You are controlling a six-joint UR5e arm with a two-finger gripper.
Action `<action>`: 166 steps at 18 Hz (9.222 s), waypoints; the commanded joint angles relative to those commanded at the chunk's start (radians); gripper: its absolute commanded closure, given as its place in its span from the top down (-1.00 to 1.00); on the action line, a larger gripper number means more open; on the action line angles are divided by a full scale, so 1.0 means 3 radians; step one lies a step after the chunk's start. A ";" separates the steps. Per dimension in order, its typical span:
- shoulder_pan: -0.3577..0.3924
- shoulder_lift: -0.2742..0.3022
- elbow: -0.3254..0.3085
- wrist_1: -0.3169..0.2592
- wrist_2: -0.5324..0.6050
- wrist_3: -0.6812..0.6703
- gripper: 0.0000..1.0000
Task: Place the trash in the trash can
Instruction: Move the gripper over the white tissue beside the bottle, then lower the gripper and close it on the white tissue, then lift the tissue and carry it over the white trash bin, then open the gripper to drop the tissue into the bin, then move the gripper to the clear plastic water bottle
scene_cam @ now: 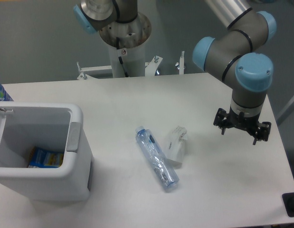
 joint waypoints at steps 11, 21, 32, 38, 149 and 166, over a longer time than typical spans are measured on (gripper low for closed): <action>-0.0174 0.0112 -0.0214 0.0005 -0.0041 -0.0107 1.00; -0.0368 0.0199 -0.0757 0.0593 -0.0067 -0.0445 1.00; -0.0450 0.0353 -0.1355 0.0757 -0.0061 -0.0430 1.00; -0.0486 0.0312 -0.1376 0.0762 -0.0072 -0.0445 1.00; -0.0450 -0.0122 -0.0026 0.0523 -0.1514 -0.2940 1.00; -0.0675 -0.0700 0.0721 -0.0803 -0.0634 -0.2991 1.00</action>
